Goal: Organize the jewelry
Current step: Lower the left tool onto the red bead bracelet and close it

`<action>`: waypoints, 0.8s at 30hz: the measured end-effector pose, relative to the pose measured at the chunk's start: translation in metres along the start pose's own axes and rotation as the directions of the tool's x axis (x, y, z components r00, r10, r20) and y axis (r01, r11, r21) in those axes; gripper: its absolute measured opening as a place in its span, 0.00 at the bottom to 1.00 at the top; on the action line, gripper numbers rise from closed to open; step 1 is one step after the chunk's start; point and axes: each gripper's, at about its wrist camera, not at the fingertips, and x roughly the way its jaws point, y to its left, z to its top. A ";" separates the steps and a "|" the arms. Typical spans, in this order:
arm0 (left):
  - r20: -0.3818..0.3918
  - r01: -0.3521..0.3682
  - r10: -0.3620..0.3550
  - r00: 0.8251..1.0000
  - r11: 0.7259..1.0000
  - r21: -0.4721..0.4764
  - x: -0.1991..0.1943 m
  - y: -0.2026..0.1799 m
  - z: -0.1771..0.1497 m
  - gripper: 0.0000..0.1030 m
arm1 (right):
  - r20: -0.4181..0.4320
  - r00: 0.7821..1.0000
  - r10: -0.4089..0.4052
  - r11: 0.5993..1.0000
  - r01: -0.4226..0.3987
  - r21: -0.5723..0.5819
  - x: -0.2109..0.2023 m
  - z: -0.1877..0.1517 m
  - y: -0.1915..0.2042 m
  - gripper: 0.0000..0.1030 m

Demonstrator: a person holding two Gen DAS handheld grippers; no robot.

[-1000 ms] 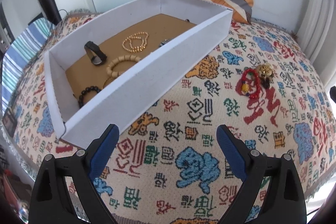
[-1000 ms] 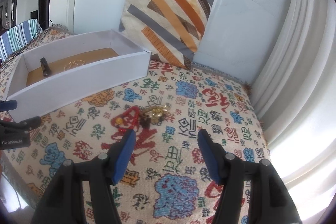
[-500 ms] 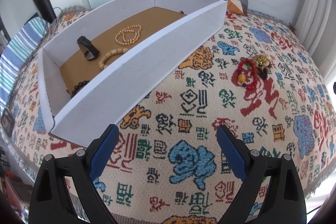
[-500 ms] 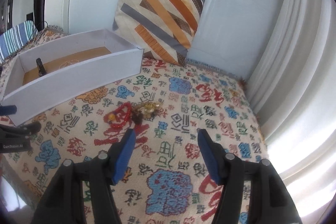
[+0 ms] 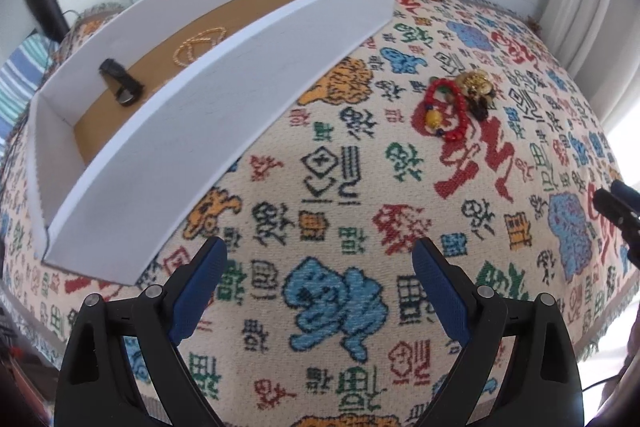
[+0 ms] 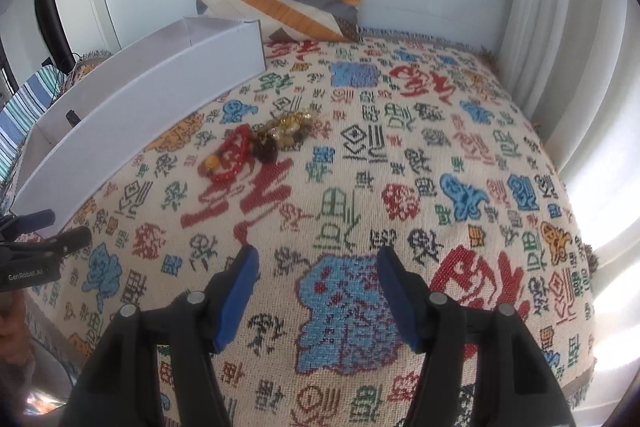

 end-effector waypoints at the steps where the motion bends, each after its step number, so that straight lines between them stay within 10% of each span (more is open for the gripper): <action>1: -0.006 0.015 -0.015 1.000 1.000 0.012 0.003 -0.005 0.004 0.92 | -0.006 1.000 0.004 1.000 -0.004 0.002 0.003 -0.001 -0.001 0.61; 17: -0.036 0.052 -0.051 0.998 0.998 0.027 0.091 -0.066 0.102 0.91 | -0.076 0.995 0.061 0.997 -0.058 0.046 0.032 -0.006 -0.012 0.61; 24: -0.033 -0.019 0.022 0.999 0.997 0.071 0.118 -0.082 0.097 0.80 | -0.055 0.996 0.067 0.998 -0.066 0.024 0.027 0.010 -0.016 0.61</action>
